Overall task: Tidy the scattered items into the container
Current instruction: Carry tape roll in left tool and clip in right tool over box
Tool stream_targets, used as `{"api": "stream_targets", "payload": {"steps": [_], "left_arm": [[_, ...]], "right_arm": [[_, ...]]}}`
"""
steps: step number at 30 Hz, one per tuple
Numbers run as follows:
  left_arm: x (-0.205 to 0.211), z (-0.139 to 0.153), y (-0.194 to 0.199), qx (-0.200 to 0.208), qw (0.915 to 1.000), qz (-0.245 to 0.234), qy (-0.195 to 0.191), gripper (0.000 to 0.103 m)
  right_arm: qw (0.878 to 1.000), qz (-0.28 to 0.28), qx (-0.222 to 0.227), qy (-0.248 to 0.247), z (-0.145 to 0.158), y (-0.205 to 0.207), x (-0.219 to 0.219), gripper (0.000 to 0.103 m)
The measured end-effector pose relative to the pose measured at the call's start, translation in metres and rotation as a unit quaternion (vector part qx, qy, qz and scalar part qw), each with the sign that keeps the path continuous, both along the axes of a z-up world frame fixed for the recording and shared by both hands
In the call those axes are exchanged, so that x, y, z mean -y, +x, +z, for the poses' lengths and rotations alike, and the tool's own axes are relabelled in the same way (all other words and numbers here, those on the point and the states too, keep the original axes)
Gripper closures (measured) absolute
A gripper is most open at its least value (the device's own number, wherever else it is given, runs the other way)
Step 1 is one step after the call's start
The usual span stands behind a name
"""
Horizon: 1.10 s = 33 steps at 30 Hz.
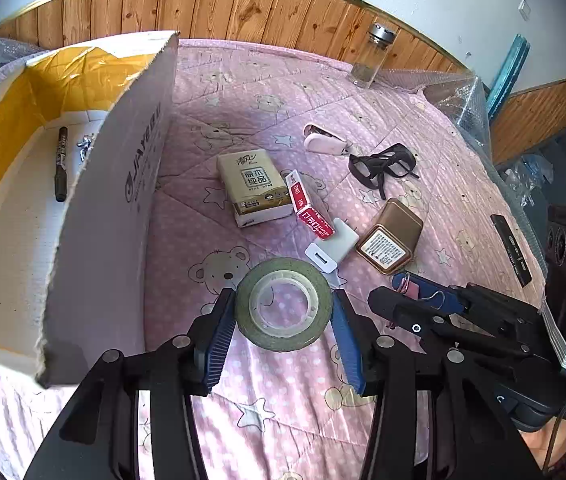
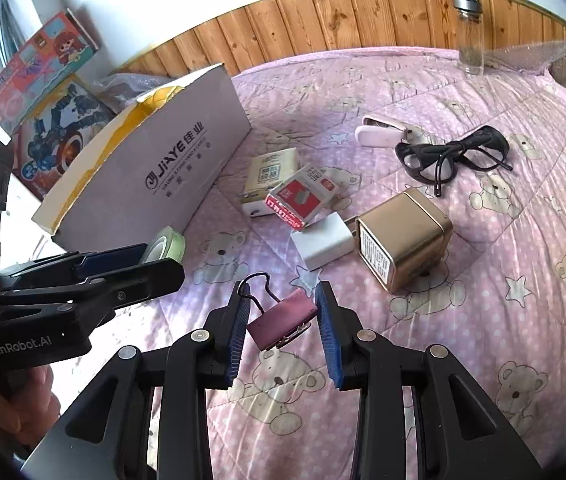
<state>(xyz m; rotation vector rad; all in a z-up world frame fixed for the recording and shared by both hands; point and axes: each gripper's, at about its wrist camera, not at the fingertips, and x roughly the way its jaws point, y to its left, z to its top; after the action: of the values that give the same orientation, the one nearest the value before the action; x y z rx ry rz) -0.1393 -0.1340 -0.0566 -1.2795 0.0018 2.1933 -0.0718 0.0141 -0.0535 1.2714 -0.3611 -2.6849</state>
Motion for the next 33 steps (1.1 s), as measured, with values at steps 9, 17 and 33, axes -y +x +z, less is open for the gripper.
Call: {"api": "stream_targets", "payload": {"steps": [9,17,33], "left_arm": [[0.019,0.028,0.038,-0.026,0.9996,-0.001,0.013,0.054],[0.035,0.043,0.060,-0.038,0.9986,0.029,-0.021,0.054],[0.089,0.091,0.075,-0.085,0.9927,0.083,-0.021,0.054]], "right_arm": [[1.000,0.015,-0.026,0.006,0.025,0.033,0.025,0.068],[0.998,0.035,-0.046,0.016,0.052,0.058,0.048,0.068],[0.989,0.095,-0.100,0.046,0.119,0.062,0.102,0.068]]}}
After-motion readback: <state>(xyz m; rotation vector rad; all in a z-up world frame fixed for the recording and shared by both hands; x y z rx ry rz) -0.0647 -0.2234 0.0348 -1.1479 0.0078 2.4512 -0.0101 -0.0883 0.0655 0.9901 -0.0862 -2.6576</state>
